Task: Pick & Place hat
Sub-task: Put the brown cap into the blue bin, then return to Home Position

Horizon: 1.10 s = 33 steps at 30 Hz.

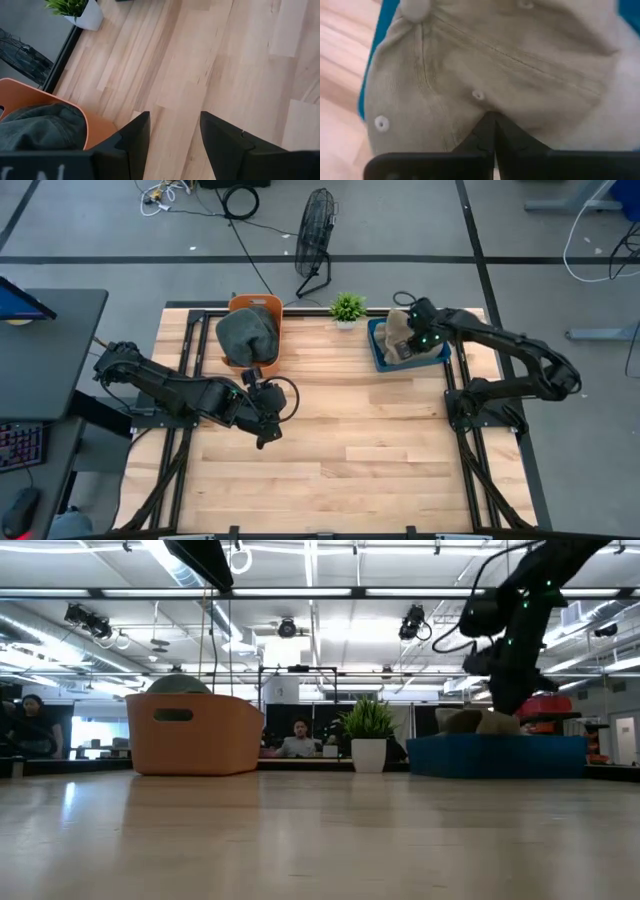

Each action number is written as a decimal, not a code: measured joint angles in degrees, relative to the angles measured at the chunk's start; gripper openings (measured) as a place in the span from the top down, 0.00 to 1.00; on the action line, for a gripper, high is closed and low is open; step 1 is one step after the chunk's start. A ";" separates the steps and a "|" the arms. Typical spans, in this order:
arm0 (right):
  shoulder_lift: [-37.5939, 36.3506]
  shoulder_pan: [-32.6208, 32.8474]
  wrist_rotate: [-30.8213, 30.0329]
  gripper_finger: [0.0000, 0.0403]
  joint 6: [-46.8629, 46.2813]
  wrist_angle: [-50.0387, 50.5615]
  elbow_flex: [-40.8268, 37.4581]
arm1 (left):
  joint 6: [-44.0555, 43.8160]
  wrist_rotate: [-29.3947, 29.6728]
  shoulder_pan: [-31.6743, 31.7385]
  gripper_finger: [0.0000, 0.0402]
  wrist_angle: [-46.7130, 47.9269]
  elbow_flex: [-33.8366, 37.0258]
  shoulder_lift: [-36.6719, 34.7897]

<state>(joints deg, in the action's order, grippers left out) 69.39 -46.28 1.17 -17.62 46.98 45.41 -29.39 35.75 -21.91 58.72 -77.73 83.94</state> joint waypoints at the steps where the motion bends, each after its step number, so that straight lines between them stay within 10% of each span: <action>1: 0.47 0.02 -0.02 0.99 -0.44 -1.80 -1.22 | 0.00 0.00 -0.02 0.56 0.00 0.00 0.00; 13: 1.80 0.02 0.21 1.00 -2.92 -8.83 -6.68 | -0.13 0.04 -0.01 0.56 -1.79 0.00 0.00; 33: -14.28 6.52 1.07 1.00 3.46 4.25 19.05 | -6.09 0.34 0.04 0.56 -4.50 -3.06 -12.67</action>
<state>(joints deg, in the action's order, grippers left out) 55.12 -39.76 2.24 -14.16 51.23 64.45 -35.48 36.08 -21.87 54.22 -80.79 71.27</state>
